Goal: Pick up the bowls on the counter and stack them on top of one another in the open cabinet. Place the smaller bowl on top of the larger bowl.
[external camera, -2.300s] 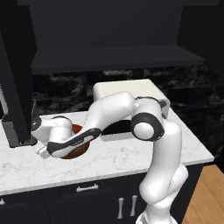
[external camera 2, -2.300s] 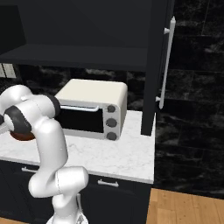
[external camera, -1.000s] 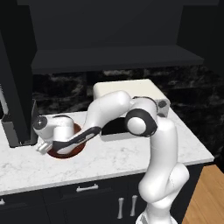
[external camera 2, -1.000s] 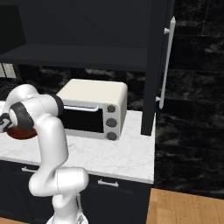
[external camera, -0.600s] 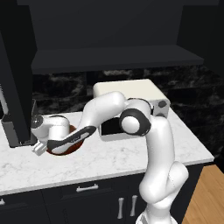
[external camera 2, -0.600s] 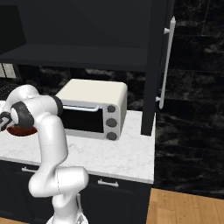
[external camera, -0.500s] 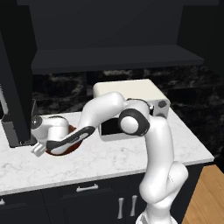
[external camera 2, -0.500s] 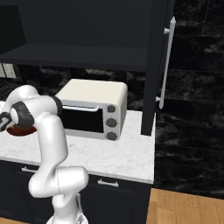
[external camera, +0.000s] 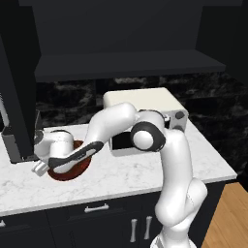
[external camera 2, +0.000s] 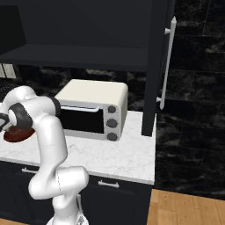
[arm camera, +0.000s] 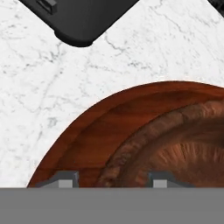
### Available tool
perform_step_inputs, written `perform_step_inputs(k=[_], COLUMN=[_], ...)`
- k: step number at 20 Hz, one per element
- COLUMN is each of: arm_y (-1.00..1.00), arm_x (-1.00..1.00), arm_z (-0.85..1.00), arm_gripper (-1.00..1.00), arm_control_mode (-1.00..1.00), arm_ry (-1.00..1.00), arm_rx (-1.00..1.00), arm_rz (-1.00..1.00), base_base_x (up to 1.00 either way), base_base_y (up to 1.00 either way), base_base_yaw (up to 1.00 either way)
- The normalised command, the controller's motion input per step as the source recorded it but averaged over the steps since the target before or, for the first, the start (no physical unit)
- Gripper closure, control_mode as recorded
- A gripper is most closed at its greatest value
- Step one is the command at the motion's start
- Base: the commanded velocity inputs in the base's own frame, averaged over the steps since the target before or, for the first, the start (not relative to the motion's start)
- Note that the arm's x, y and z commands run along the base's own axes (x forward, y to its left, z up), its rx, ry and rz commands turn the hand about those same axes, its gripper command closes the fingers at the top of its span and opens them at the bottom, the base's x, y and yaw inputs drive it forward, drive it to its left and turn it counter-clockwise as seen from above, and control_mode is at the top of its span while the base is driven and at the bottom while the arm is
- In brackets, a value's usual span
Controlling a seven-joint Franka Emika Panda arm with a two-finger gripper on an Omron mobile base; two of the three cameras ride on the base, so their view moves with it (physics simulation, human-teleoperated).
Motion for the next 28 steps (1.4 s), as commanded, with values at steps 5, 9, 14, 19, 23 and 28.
perform_step_inputs(k=[5,9,14,19,23,28], arm_y=[-0.06,-0.23,-0.35,-0.63,-0.48,-0.41], arm_x=[-0.26,-0.21,-0.35,-0.46,-0.37,-0.20], arm_z=[0.16,0.35,0.39,0.08,0.14,0.74], arm_gripper=[-1.00,-1.00,-1.00,-1.00,-1.00,-1.00], arm_control_mode=[-1.00,-1.00,-1.00,-1.00,-1.00,-1.00], arm_ry=[-0.02,0.00,0.00,-0.01,-0.02,0.01], arm_rx=[0.00,0.02,0.04,0.06,0.04,0.09], arm_rz=[0.00,0.00,0.00,0.00,0.00,-0.04], base_base_x=[0.00,0.00,0.00,0.00,0.00,0.00], base_base_y=[0.00,0.00,0.00,0.00,0.00,0.00], base_base_yaw=[0.00,0.00,0.00,0.00,0.00,0.00])
